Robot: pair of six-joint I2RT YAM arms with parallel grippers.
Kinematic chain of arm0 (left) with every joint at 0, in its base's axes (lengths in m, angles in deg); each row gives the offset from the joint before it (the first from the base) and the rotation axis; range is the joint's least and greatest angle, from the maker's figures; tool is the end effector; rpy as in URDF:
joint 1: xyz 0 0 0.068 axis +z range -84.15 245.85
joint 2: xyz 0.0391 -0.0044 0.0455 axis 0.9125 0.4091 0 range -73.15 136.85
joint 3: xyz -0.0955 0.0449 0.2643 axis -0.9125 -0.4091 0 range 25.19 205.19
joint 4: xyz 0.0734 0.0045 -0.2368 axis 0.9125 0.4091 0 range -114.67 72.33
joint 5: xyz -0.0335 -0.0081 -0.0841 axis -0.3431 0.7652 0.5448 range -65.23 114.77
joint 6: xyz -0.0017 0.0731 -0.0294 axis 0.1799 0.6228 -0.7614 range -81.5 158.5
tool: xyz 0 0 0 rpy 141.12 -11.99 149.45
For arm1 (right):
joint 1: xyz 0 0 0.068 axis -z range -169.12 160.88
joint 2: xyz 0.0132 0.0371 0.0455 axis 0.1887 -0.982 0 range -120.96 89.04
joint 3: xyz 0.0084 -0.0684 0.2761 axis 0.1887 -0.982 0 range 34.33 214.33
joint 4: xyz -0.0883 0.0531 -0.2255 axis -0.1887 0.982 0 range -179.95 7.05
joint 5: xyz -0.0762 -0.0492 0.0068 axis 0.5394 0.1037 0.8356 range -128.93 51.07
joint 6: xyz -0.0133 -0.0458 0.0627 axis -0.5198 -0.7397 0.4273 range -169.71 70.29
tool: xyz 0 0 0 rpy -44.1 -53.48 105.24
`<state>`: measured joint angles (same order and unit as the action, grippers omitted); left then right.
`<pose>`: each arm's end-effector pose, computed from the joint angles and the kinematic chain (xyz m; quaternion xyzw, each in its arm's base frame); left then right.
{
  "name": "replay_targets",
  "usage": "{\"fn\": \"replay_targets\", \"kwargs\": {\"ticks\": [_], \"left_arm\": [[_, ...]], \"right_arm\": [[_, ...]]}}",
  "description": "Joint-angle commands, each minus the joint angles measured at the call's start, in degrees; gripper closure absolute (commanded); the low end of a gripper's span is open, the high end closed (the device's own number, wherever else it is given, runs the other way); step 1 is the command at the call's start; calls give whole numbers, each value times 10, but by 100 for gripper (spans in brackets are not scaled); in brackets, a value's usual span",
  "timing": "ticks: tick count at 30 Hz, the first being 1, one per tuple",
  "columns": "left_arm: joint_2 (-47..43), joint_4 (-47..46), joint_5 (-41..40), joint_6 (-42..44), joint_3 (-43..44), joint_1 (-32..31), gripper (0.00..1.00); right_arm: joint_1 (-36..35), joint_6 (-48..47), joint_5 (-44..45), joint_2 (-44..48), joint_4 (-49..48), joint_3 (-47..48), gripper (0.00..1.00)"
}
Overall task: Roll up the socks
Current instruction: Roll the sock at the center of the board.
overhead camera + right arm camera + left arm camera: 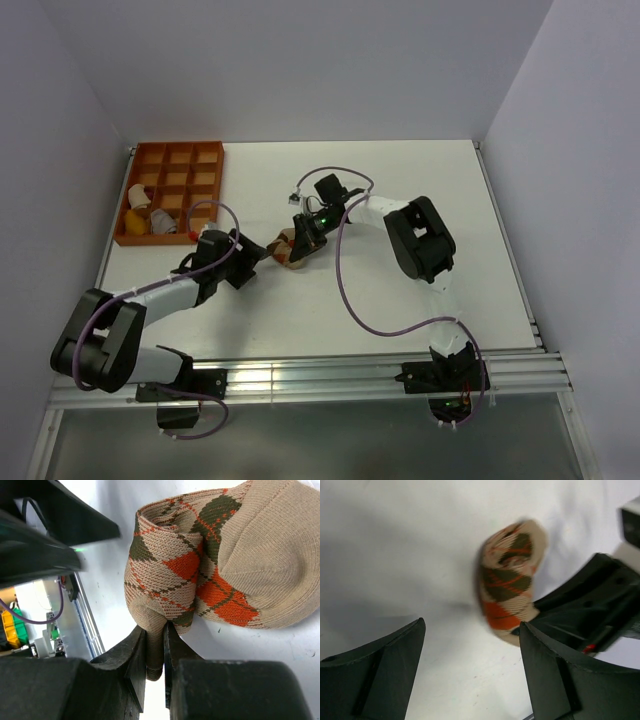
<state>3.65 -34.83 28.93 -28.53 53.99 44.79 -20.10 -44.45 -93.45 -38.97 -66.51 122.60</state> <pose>0.2479 -0.1006 0.1645 -0.3358 0.8326 -0.3289 0.2931 0.3632 0.2823 0.1288 -0.2960 0.8194 0.4875 0.0574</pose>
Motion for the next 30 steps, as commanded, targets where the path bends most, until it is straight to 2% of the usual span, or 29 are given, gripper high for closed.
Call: {"fn": "replay_targets", "kwargs": {"ticks": [1,8,14,20,23,24,26,30], "left_arm": [[12,-75,-6,-47,-22,-7,19],[71,-167,-4,-68,-23,-17,20],[123,-170,-9,-72,-6,-27,21],[159,-186,-13,-84,-9,-37,26],[163,-181,-20,-88,-12,-37,34],[165,-179,-22,-88,-12,-37,42],[165,-173,-27,-87,-12,-38,49],[168,-162,-28,-83,-9,-38,71]], "right_arm": [[-7,-5,50,-38,28,16,99],[-8,-9,48,-47,40,35,99],[-11,-4,38,-53,35,39,99],[-13,-4,35,-59,36,48,99],[-13,-2,31,-56,30,46,99],[-13,1,32,-55,28,45,99],[-14,3,31,-52,24,41,99],[-13,11,35,-24,-8,19,98]]}}
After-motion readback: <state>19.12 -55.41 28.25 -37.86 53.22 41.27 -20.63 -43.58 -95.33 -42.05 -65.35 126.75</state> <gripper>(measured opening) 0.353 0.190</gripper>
